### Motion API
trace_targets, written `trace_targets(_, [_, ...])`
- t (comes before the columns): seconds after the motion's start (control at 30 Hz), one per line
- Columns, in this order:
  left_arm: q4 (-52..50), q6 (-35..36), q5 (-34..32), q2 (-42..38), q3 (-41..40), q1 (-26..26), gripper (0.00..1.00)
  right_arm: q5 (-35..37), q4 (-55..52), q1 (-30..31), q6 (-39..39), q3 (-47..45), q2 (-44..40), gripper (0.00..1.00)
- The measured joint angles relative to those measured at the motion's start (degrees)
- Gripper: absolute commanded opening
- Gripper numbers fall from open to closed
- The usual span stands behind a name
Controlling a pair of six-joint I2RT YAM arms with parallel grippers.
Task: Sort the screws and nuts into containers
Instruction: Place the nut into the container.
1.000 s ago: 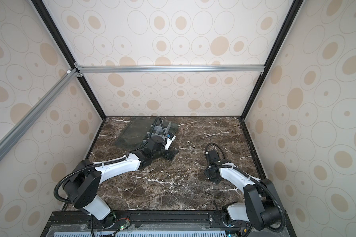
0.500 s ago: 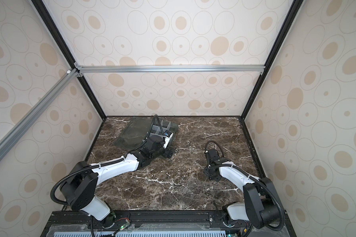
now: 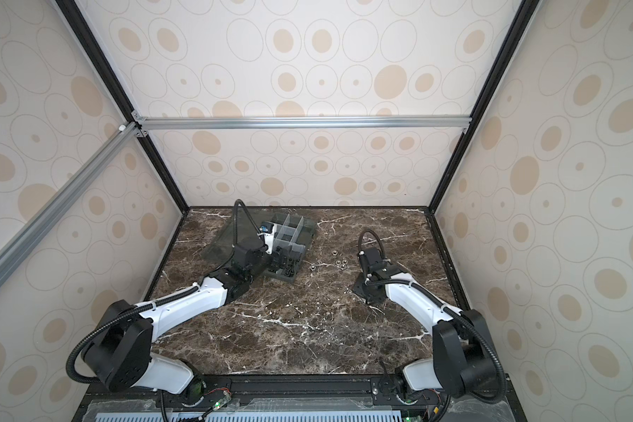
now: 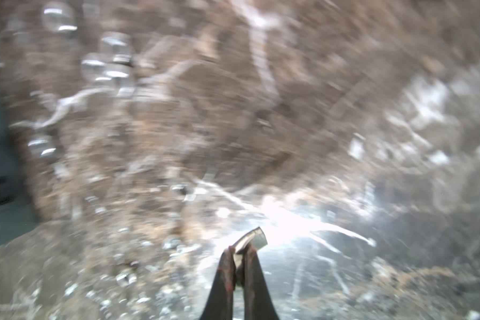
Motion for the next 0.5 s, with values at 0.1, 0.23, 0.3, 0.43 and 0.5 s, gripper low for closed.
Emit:
trace_targets(0.1, [0.48,-1.99,0.02,-2.71,-2.62,4.39,0.93,-2.84,1.49,5.64,-4.83,10.01,6.08,0.00])
trace_targets(0.23, [-0.44,-4.98,-0.24,-5.75,-4.94,10.12,0.94,-9.79,4.31,12.59,-10.93,24.96,17.92,0.00])
trace_targets(0.3, [-1.66,-7.08,-0.63,-6.73,-5.42,12.63,0.94,-12.04,5.42,15.21,-13.49,32.39,24.33,0.00])
trace_targets(0.43, [-3.10,-10.71,-1.66,-11.19,-9.86,15.93,0.94,-15.72,7.02,19.74,-17.16,45.33,36.04,0.00])
trace_targets(0.5, [-3.96,-11.91,-2.14,-14.19,-12.48,16.63,0.94,-17.25,6.86,21.07,-18.05,50.69,40.61,0.00])
